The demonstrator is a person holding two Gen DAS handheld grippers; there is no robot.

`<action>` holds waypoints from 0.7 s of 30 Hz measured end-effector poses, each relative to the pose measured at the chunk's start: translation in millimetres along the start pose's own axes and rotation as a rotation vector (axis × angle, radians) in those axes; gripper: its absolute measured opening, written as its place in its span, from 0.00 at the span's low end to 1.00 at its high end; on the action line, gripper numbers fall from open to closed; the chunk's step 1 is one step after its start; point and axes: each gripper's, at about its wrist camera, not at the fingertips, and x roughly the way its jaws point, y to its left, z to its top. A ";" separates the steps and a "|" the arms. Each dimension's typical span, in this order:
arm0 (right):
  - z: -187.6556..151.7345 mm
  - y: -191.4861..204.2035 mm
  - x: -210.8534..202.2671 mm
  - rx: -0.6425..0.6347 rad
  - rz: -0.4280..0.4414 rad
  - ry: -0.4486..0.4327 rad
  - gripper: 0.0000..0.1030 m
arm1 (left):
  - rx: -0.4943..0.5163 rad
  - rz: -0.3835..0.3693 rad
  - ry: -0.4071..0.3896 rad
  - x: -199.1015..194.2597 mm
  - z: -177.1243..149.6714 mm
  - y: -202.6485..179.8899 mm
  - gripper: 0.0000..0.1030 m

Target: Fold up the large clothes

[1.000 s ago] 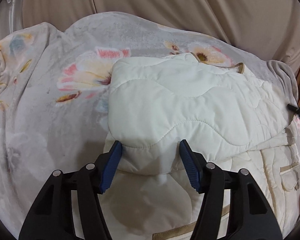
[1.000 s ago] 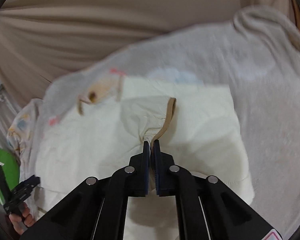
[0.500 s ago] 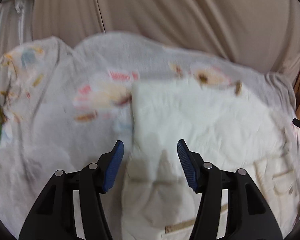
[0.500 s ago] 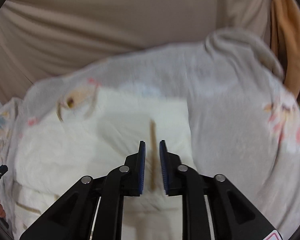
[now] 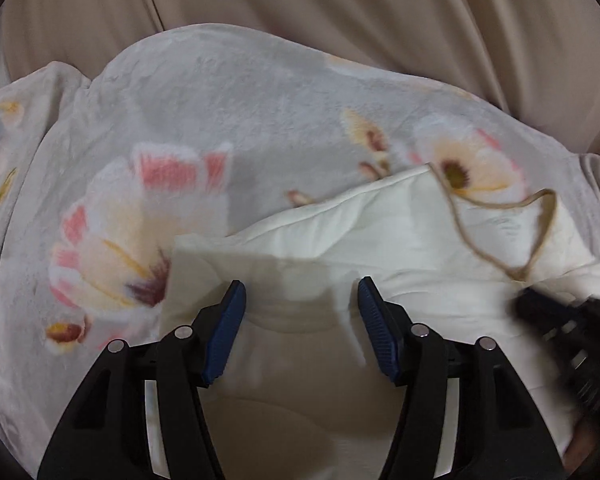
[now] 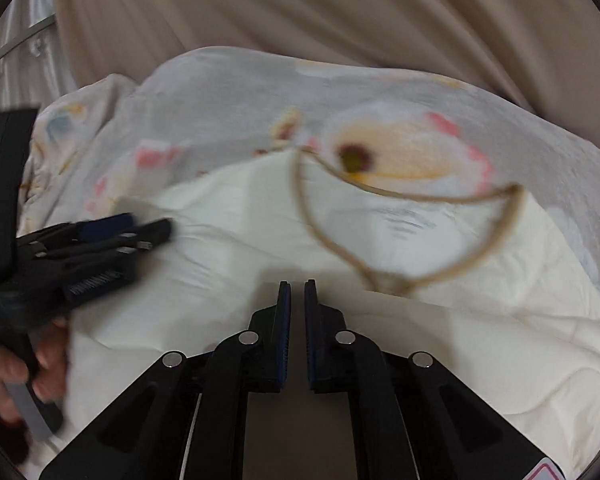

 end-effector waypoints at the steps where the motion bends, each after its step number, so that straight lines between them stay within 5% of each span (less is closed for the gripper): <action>1: -5.4 -23.8 -4.5 0.039 -0.012 -0.005 0.03 | 0.006 0.016 -0.012 0.4 -4.2 5.7 0.55; 6: -51.3 -151.7 -45.1 0.280 -0.108 -0.037 0.00 | -0.019 0.033 -0.026 -3.3 -15.4 23.9 0.56; 10: -81.1 -196.9 -79.1 0.391 -0.204 -0.049 0.00 | -0.040 0.075 -0.049 -21.6 -15.0 31.7 0.55; 12: -88.8 -191.0 -106.6 0.398 -0.241 -0.074 0.14 | -0.033 0.034 -0.079 -54.7 -23.6 31.0 0.55; 18: -107.2 -111.9 -143.2 0.198 -0.109 -0.089 0.14 | 0.142 -0.028 -0.041 -110.1 -77.4 -6.9 0.56; 21: -119.5 -92.1 -117.1 0.129 -0.167 -0.018 0.05 | 0.146 0.010 0.021 -94.0 -103.7 -6.0 0.57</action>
